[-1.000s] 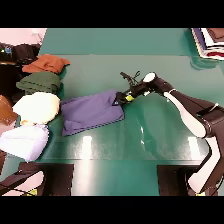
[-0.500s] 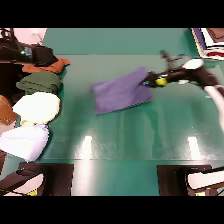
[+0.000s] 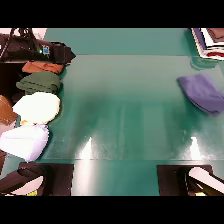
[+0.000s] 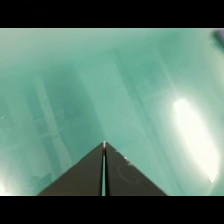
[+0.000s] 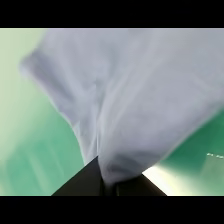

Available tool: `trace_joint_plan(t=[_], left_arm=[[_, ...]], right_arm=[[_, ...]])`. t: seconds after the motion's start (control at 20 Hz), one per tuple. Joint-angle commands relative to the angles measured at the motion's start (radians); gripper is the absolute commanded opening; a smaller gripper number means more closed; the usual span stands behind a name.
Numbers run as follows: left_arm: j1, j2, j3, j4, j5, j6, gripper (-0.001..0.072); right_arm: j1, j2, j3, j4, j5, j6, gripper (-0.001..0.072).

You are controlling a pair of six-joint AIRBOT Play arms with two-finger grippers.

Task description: Fold the shirts.

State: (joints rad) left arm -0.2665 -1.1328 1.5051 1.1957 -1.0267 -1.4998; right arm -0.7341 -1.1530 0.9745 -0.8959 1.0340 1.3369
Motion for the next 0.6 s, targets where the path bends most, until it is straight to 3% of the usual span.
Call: trace_joint_plan(t=[0.0, 0.15, 0.2, 0.3, 0.4, 0.55], left_arm=[[-0.012, 0.000, 0.000, 0.002, 0.020, -0.014, 0.0023], [-0.012, 0.000, 0.000, 0.002, 0.013, -0.013, 0.0024], [-0.012, 0.000, 0.000, 0.002, 0.013, -0.013, 0.0024], [-0.012, 0.001, 0.000, 0.002, 0.012, -0.011, 0.0024], [-0.012, 0.001, 0.000, 0.002, -0.001, -0.011, 0.0024], [-0.012, 0.000, 0.000, 0.002, -0.002, -0.011, 0.0025]], right_arm=[[-0.185, 0.064, -0.109, -0.031, -0.019, 0.010, 0.0013], [-0.195, 0.043, -0.086, -0.129, 0.057, 0.009, 0.0017], [-0.195, 0.033, -0.066, -0.157, 0.090, 0.008, 0.0069], [-0.206, 0.010, 0.004, -0.254, 0.159, 0.008, 0.0669], [-0.243, -0.003, 0.091, -0.283, 0.225, 0.035, 0.0697], [-0.219, 0.034, 0.151, -0.092, 0.225, 0.016, 0.0558]])
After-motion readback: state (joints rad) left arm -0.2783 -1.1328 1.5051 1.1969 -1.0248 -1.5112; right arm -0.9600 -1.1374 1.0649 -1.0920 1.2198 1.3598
